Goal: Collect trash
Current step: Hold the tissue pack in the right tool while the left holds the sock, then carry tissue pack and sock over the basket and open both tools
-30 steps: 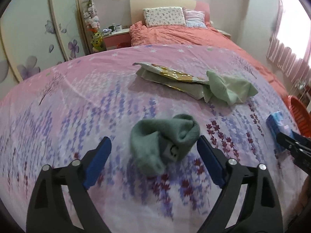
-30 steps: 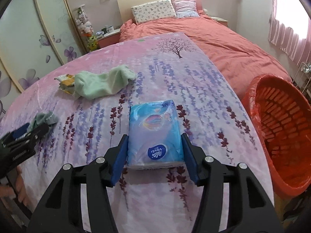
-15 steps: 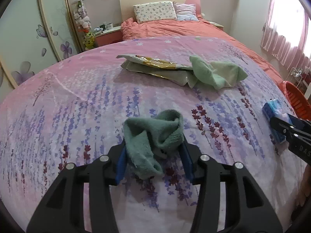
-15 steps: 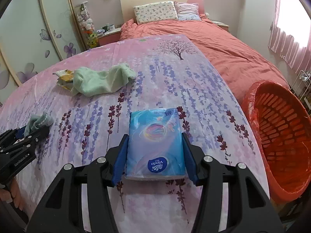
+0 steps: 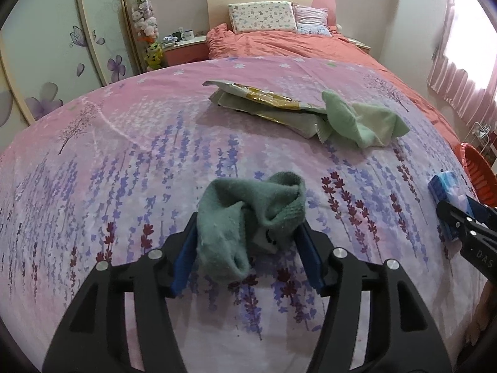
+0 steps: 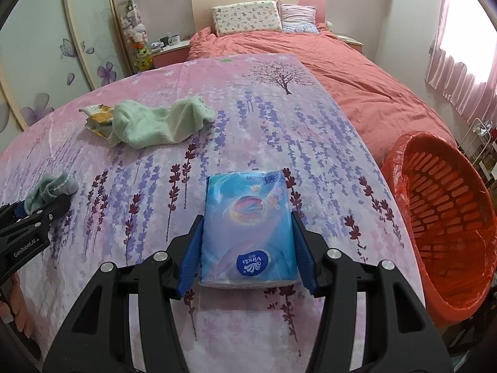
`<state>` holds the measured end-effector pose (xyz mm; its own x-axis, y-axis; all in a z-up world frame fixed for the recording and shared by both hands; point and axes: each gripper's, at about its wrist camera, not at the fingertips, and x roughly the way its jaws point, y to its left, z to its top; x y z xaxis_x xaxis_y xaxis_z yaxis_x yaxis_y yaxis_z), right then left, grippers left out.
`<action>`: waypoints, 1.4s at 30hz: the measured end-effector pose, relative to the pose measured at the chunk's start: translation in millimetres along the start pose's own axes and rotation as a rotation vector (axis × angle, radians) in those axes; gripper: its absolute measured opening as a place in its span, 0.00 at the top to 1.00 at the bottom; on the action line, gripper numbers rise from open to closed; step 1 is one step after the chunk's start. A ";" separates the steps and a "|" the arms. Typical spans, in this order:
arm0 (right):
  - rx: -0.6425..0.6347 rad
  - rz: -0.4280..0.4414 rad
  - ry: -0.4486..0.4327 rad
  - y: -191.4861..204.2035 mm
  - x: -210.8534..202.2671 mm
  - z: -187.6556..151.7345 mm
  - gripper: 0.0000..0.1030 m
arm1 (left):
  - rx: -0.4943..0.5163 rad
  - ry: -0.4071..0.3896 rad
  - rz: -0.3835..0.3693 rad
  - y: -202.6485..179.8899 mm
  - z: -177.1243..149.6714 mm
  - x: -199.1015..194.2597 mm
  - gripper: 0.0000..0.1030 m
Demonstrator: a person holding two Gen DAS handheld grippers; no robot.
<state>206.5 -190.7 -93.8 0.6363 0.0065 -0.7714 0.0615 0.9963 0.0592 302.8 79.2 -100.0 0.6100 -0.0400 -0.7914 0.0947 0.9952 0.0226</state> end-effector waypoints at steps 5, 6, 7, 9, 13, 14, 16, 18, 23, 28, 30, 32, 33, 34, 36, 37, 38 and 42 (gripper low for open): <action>0.002 0.001 0.000 0.2 -0.1 0.3 0.47 | -0.006 0.000 -0.007 3.2 0.4 0.3 0.42; 0.003 0.003 0.000 -0.2 -0.1 0.3 0.47 | -0.007 0.000 -0.008 3.1 0.4 0.4 0.42; 0.003 0.002 0.000 -0.2 -0.2 0.4 0.47 | -0.008 0.000 -0.009 4.2 0.4 0.1 0.42; 0.007 0.007 -0.001 0.5 -0.6 -0.3 0.46 | -0.009 0.000 -0.010 4.8 0.1 -0.2 0.42; 0.010 0.018 -0.002 -1.1 0.5 0.1 0.45 | -0.011 0.000 -0.011 5.4 0.2 -0.3 0.42; 0.009 0.019 -0.001 -0.7 0.8 0.2 0.44 | -0.010 0.000 -0.010 4.7 0.2 -0.2 0.41; 0.007 0.020 0.000 -2.0 0.9 0.2 0.44 | -0.010 0.001 -0.010 6.6 0.0 0.0 0.41; 0.007 0.021 0.000 -2.0 1.3 -0.1 0.43 | -0.010 0.000 -0.011 6.9 0.1 0.0 0.41; 0.007 0.027 0.000 -3.1 0.9 -0.4 0.42 | -0.010 0.000 -0.010 6.4 0.2 0.0 0.40; 0.013 0.018 -0.004 -3.8 0.4 -0.1 0.50 | 0.000 -0.001 -0.006 6.2 0.1 0.3 0.43; 0.044 0.044 -0.014 -10.4 -1.0 -0.8 0.51 | 0.016 -0.013 -0.010 3.1 -0.2 -1.6 0.61; 0.074 0.082 -0.024 -18.3 -4.3 -3.6 0.52 | 0.026 -0.017 -0.004 -2.3 -1.1 -2.6 0.72; 0.081 0.082 -0.031 -24.4 -7.6 -5.5 0.52 | 0.024 -0.019 -0.010 -3.7 -1.9 -3.9 0.75; 0.085 0.082 -0.040 -27.8 -11.2 -7.8 0.53 | 0.021 -0.022 -0.012 -4.7 -2.2 -4.8 0.76; 0.096 0.085 -0.061 -36.5 -20.5 -12.7 0.53 | 0.001 -0.022 -0.048 -6.9 -3.3 -7.9 0.80; 0.103 0.083 -0.071 -40.3 -25.2 -14.1 0.53 | -0.011 -0.022 -0.067 -8.3 -3.8 -10.2 0.81; 0.117 0.080 -0.088 -47.0 -32.9 -15.9 0.53 | -0.018 -0.027 -0.079 -10.6 -4.4 -13.4 0.81; 0.162 0.068 -0.147 -70.0 -52.8 -15.9 0.53 | 0.003 -0.065 -0.115 -30.3 -3.1 -31.3 0.82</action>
<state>156.4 -259.5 -67.3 0.7475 0.0493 -0.6624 0.1298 0.9672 0.2185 278.4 50.6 -77.8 0.6450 -0.1593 -0.7474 0.1691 0.9835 -0.0636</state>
